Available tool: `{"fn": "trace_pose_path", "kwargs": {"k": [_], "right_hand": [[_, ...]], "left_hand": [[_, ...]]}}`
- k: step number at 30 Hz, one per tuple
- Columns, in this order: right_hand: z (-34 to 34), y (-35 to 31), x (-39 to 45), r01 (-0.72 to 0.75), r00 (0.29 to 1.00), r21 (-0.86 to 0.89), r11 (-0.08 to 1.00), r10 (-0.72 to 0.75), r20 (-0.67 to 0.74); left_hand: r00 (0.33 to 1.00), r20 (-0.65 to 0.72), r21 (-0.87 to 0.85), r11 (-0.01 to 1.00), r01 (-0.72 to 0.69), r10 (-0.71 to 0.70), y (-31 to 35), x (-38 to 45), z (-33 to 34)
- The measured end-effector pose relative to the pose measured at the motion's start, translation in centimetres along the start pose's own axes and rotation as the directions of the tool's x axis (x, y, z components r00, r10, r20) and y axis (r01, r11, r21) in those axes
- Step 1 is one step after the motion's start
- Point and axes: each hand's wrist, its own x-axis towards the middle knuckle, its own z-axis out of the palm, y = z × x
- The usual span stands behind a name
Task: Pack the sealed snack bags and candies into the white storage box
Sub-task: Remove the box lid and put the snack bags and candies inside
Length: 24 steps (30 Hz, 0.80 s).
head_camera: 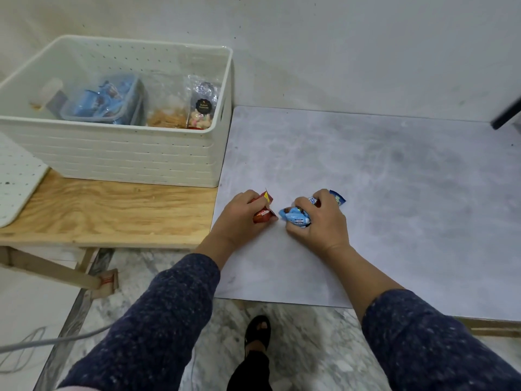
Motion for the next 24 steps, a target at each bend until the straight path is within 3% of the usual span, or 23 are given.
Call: {"fn": "trace_pose_path", "kwargs": {"k": [7, 12, 18, 24], "right_hand": [[-2.3, -0.5, -1.6, -0.038, 0.997, -0.033, 0.999, 0.04, 0.072], [-6.3, -2.3, -1.0, 0.011, 0.997, -0.066, 0.998, -0.006, 0.078], [-12.4, -9.9, 3.6, 0.113, 0.993, -0.037, 0.993, -0.115, -0.031], [-13.3, -19.7, 9.6, 0.232, 0.972, 0.003, 0.973, -0.232, -0.036]], "left_hand": [[0.989, -0.065, -0.027, 0.991, 0.13, -0.131, 1.9, -2.3, -1.0], [0.986, -0.14, -0.027, 0.996, 0.09, -0.093, 3.9, -2.0, -5.2], [0.954, -0.299, 0.038, 0.998, 0.049, -0.035, 4.9, 1.6, -15.7], [0.925, -0.303, 0.04, 0.967, 0.25, -0.227, -0.4, 5.4, -24.6]]}}
